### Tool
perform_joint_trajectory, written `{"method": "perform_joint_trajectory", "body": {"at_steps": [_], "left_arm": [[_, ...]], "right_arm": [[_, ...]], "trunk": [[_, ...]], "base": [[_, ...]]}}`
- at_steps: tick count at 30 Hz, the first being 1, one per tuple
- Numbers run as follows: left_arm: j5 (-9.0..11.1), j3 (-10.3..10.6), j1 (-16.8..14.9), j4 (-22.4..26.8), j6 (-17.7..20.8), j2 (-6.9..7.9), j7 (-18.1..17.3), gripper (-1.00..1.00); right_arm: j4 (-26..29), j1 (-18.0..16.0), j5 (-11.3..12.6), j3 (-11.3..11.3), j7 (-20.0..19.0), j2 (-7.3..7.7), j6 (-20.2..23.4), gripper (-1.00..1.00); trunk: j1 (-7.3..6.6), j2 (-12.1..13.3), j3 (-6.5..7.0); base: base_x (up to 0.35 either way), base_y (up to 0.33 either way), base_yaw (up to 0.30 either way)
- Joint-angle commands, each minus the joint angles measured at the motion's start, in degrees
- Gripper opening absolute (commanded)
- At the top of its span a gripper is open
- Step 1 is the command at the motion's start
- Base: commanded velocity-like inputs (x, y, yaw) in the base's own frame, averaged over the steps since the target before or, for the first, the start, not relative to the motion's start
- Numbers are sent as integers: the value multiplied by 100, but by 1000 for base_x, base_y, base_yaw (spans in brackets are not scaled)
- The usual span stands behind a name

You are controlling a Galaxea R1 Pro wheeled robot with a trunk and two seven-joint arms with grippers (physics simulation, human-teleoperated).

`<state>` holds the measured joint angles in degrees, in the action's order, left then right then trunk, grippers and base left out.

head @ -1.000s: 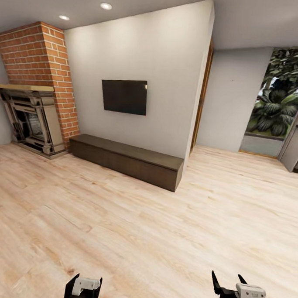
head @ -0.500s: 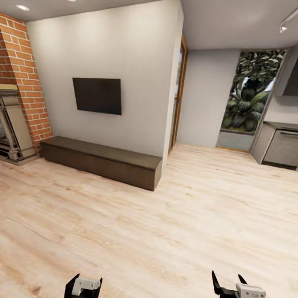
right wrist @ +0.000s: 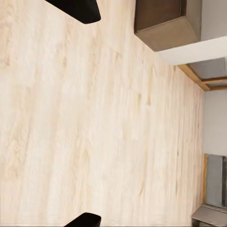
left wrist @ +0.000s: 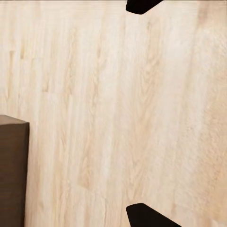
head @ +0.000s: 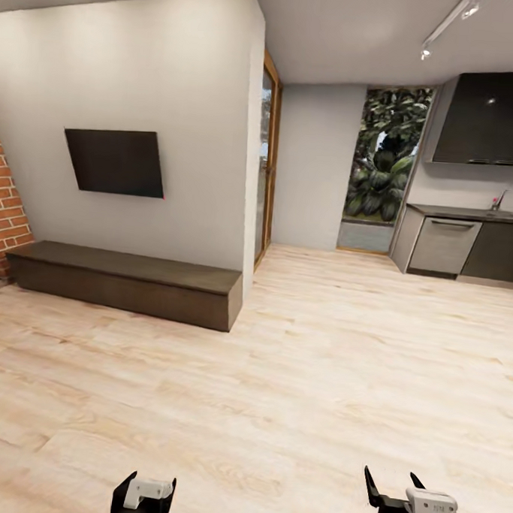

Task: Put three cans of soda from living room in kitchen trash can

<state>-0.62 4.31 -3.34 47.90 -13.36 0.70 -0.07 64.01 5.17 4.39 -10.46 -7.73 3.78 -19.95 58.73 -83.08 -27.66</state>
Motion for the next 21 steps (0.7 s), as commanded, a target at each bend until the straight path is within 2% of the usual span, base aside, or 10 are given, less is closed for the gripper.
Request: {"method": "perform_joint_trajectory", "body": {"at_steps": [1,14,21], "left_arm": [[-1,0,0,0,0,0,-1,100],[-7,0,0,1,0,0,-2,100],[-6,0,0,1,1,0,-2,100]], "right_arm": [[-1,1,0,0,0,0,0,100],[-2,1,0,0,0,0,-6,100],[-2,1,-2,0,-5,0,-8,100]], "trunk": [[0,0,0],[0,0,0],[0,0,0]], "base": [[240,-180,-238],[275,-139,-231],[296,-103,-80]]}}
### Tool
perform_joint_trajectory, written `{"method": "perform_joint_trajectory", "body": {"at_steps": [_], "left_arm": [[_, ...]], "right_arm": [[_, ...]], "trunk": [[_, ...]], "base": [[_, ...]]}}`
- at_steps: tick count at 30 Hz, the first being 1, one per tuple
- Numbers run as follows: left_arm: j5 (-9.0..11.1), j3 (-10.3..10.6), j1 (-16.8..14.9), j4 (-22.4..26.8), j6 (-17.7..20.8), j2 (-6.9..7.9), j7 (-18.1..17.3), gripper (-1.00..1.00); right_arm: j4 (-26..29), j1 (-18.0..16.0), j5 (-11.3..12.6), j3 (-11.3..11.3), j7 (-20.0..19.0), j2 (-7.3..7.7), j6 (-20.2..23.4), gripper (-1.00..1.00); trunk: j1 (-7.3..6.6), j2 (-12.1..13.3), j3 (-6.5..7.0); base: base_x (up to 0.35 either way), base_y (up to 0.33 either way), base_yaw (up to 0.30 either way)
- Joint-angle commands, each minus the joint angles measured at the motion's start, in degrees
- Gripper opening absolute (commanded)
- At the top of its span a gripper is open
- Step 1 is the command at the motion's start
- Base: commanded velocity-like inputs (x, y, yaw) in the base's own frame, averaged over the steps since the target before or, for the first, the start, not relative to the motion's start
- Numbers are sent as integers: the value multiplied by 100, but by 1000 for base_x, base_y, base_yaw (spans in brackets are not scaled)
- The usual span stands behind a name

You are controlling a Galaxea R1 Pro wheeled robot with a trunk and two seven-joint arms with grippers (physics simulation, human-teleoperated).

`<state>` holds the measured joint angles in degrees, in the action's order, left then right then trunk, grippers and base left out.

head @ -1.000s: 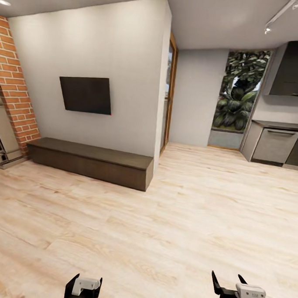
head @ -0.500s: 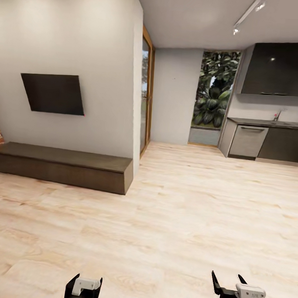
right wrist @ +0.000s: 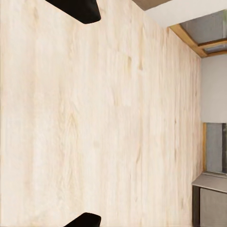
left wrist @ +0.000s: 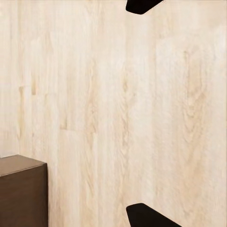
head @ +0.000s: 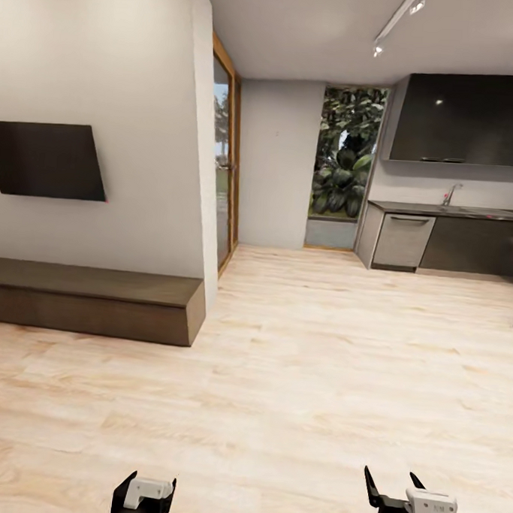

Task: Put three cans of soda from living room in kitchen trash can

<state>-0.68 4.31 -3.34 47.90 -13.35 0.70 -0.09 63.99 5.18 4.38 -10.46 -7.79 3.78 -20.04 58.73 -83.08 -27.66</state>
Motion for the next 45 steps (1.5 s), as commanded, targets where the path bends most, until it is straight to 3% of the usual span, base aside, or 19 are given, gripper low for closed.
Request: {"method": "perform_joint_trajectory", "body": {"at_steps": [1,28,45], "left_arm": [[0,0,0,0,0,0,0,100],[7,0,0,0,-1,0,0,100],[7,0,0,0,-1,0,0,100]], "right_arm": [[0,-2,-5,0,-1,0,0,100],[0,-2,-12,19,-7,2,5,100],[0,-1,2,18,-9,5,7,100]], "trunk": [[0,0,0],[0,0,0],[0,0,0]], "base": [[298,-100,-30],[315,-29,-7],[324,0,-202]]}}
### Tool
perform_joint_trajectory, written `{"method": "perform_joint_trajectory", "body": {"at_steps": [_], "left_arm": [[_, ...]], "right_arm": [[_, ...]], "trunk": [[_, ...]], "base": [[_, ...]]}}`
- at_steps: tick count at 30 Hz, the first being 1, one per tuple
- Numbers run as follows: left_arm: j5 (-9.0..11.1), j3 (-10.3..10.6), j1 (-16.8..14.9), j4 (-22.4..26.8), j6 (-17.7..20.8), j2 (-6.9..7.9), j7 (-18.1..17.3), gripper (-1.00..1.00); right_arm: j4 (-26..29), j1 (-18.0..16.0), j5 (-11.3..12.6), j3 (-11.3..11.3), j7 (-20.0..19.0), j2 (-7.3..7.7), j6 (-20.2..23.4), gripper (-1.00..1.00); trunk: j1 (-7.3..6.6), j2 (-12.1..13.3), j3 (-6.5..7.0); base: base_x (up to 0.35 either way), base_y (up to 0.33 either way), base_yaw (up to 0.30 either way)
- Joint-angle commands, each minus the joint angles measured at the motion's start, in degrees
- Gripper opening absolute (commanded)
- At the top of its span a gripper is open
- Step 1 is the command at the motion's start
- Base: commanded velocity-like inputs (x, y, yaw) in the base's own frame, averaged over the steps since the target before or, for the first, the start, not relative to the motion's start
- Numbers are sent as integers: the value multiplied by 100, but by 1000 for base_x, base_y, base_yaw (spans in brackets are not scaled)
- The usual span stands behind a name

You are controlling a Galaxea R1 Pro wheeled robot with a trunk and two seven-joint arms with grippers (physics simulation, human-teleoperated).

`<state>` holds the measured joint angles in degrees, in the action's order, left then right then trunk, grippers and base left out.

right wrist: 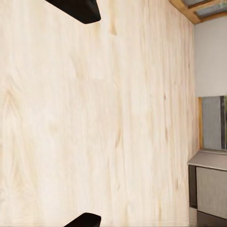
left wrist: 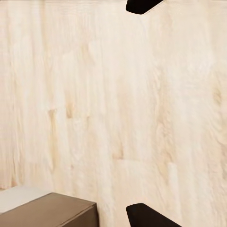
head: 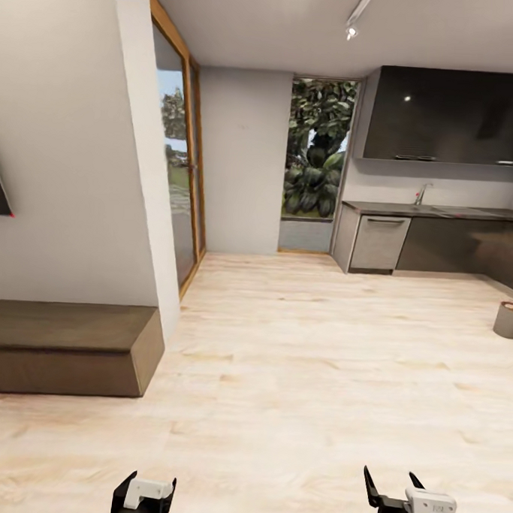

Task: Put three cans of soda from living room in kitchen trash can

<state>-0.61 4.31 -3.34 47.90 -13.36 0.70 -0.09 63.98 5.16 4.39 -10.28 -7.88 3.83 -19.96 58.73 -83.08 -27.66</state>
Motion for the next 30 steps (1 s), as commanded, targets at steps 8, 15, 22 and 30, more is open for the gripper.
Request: {"method": "perform_joint_trajectory", "body": {"at_steps": [8,15,22,30], "left_arm": [[0,0,0,0,2,0,-1,100],[1,0,0,0,0,0,0,100],[8,0,0,0,0,0,0,100],[9,0,0,0,0,0,0,100]], "right_arm": [[0,0,0,0,-3,-2,1,100],[0,0,0,0,-3,-2,1,100],[0,-1,0,0,-2,-5,1,100],[0,1,0,0,-2,-5,1,100]], "trunk": [[0,0,0],[0,0,0],[0,0,0],[0,0,0]], "base": [[323,0,-238],[324,0,-206],[324,0,-91],[324,0,-12]]}}
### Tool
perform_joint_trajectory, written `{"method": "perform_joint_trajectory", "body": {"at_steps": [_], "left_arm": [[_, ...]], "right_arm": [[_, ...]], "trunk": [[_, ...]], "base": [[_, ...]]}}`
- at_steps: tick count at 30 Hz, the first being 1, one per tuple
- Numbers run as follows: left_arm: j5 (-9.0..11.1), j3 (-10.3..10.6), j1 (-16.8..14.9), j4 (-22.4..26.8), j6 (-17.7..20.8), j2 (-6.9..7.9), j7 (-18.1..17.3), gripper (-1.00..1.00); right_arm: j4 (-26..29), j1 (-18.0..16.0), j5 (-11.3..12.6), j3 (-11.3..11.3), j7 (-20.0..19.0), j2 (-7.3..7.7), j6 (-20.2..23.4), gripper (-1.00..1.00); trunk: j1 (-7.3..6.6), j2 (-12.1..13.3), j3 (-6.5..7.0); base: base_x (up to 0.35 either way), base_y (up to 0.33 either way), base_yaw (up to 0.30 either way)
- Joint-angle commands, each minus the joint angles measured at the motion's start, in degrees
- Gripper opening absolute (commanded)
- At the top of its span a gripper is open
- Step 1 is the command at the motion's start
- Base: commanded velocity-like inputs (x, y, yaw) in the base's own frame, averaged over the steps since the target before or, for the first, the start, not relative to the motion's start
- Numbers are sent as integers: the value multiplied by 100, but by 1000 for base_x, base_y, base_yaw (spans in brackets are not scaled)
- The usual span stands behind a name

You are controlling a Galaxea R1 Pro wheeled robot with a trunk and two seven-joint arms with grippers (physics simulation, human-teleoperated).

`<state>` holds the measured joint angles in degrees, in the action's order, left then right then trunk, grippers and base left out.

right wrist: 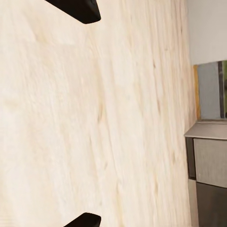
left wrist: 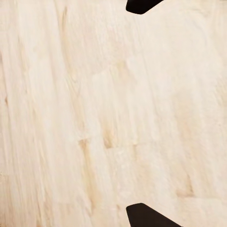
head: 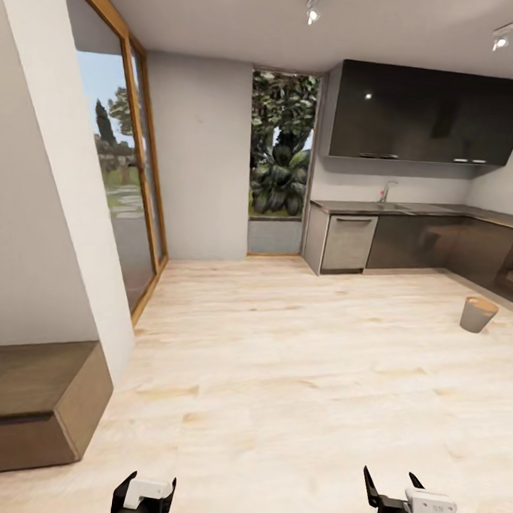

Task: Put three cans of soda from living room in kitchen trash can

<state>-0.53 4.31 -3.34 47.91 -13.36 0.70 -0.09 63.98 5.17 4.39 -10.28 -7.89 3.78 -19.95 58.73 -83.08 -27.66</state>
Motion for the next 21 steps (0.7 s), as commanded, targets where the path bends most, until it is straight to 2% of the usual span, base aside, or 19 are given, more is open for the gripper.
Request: {"method": "perform_joint_trajectory", "body": {"at_steps": [1,11,21], "left_arm": [[0,0,0,0,0,0,0,100],[0,0,0,1,0,0,-3,100],[0,0,0,0,0,0,0,100]], "right_arm": [[0,0,0,0,0,0,0,100],[-29,-2,0,0,1,0,0,100],[-50,-2,0,0,4,3,0,100]], "trunk": [[0,0,0],[0,0,-25],[0,0,-69]], "base": [[324,0,-3],[324,35,-31],[324,80,-160]]}}
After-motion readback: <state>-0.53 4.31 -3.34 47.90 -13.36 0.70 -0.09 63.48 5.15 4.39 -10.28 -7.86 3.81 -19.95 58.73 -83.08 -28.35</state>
